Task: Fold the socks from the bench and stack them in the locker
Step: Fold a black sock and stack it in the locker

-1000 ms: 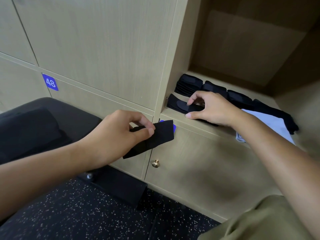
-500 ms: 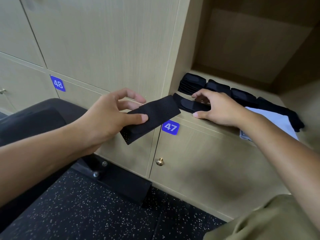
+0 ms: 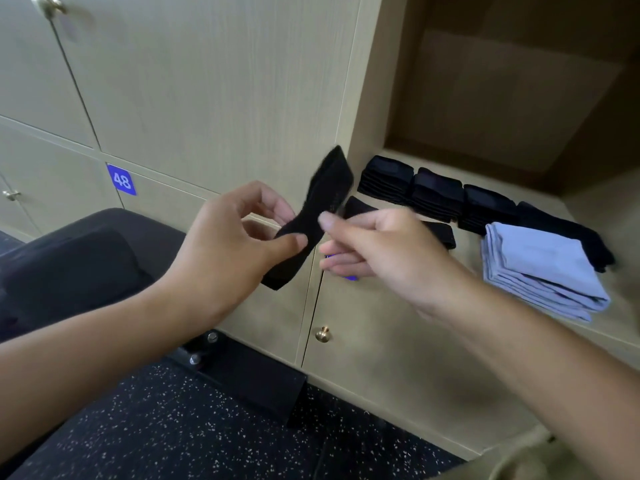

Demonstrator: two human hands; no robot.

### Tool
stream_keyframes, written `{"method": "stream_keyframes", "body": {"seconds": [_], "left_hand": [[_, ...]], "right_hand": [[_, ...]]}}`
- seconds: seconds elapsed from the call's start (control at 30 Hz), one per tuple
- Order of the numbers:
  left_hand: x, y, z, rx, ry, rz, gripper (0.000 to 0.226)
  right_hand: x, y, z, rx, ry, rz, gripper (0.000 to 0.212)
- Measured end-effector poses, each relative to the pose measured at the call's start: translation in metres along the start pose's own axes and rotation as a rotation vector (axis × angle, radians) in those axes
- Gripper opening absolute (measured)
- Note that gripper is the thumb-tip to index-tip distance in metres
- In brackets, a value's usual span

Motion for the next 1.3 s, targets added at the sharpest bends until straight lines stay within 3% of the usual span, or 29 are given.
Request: {"method": "stream_keyframes", "body": {"seconds": [0.23,0.4,0.6,0.83,0.97,1.07,1.3], "left_hand": [[0.001,0.019,-0.011,-0.17,0.025,-0.034,0.02],[0.0,0.017,-0.009,-0.137,0.009,-0.098,0.016],[0.0,0.019,-0.01,-0.149,0.0,-0.167,0.02],[-0.001,0.018,-0.008,-0.198,0.048,-0.072,0.019],[-0.006,0.013,-0.004,-0.185,0.139,0.192,0.006],[-0.01,0.008,0.001,-0.185,0.18,0.387,0.004],[-0.026,0.004,0.014,-0.196,0.141,0.47,0.005]], "right_hand": [[0.006,0.016,-0.009,-0.088,-0.01,0.068,0.033],[0.003,0.011,-0.007,-0.202,-0.047,0.032,0.036],[0.007,0.004,-0.003,-0.122,-0.071,-0.064,0.057],[-0.007,-0.009,-0.002,-0.022,-0.203,-0.147,0.019],[-0.023,-0.038,0.003,0.185,-0.401,-0.477,0.028],[-0.031,-0.061,0.006,0.207,-0.458,-0.705,0.039],[-0.016,-0.098,0.037,0.198,-0.352,-0.977,0.058]]}}
Point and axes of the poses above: each hand's wrist, its own z-axis towards the middle knuckle, its own y-axis out of the palm, x = y × z, the point moved 4 cm from there along z, towards the middle knuckle, and after that the axes turned 5 degrees about z, right-handed, at the moved point
